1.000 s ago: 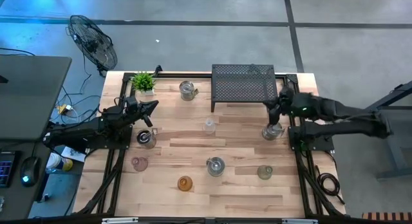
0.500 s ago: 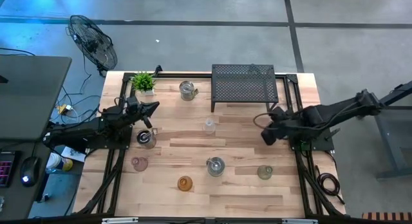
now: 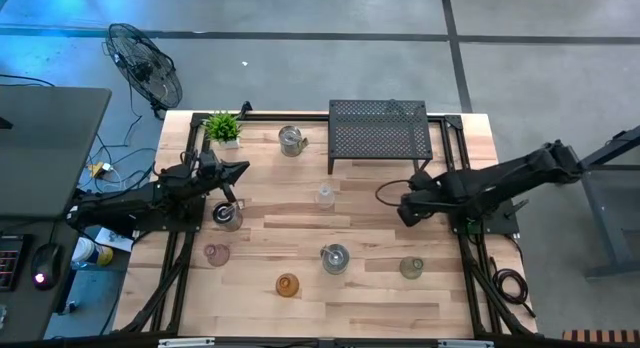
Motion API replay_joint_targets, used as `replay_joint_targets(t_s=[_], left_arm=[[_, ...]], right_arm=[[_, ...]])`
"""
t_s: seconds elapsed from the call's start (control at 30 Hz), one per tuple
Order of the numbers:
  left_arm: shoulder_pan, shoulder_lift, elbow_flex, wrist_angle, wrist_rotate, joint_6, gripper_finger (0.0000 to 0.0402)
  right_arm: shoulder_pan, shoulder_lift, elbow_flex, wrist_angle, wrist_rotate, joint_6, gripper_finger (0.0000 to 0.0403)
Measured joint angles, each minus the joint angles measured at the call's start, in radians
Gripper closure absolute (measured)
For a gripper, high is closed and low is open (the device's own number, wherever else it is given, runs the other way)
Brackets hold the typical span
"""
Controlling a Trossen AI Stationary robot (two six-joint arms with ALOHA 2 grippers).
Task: Pick & Place candle stick holders
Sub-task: Put the silver scented candle on the shelf
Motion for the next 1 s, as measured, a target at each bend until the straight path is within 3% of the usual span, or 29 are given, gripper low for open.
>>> replay_joint_targets(t_s=[0.3, 0.63, 1.0], left_arm=[[0.0, 0.0, 0.0, 0.0, 0.0, 0.004, 0.0401], [0.0, 0.0, 0.0, 0.001, -0.001, 0.004, 0.0401], [0.0, 0.0, 0.0, 0.046, -0.041, 0.06, 0.0401]], right_arm=[[-0.083, 0.044, 0.0, 0.051, -0.029, -0.113, 0.0303], [-0.159, 0.057, -0.034, 0.108, -0.097, -0.151, 0.0366], [-0.162, 0.041, -0.038, 0.116, -0.113, -0.187, 0.0399]])
